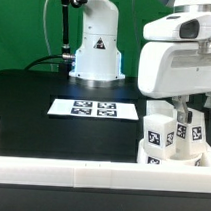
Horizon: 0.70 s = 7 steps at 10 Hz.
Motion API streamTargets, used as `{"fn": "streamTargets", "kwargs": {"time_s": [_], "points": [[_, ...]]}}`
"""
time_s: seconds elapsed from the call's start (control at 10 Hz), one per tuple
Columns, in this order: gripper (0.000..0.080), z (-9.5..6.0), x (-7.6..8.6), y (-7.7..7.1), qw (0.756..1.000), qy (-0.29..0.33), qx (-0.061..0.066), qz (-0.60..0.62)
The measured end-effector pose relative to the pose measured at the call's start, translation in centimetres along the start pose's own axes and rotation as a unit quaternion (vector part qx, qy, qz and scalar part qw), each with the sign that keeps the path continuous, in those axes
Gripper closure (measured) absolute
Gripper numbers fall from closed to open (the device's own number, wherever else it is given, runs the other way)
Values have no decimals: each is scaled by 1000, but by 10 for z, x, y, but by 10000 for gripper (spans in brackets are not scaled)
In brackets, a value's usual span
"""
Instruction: Assemble stool
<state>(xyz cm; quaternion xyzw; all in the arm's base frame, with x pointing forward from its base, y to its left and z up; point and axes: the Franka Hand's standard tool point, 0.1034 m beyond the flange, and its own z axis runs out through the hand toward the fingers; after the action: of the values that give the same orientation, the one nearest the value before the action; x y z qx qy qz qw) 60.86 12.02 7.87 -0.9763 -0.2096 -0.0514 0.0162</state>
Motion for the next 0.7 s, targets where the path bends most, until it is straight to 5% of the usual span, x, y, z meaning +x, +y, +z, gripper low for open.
{"fn": "streamTargets", "kwargs": {"time_s": [0.4,0.7], "points": [[465,0,0,0,989,0,0,151],[465,0,-1,1,952,0,-1,307]]}}
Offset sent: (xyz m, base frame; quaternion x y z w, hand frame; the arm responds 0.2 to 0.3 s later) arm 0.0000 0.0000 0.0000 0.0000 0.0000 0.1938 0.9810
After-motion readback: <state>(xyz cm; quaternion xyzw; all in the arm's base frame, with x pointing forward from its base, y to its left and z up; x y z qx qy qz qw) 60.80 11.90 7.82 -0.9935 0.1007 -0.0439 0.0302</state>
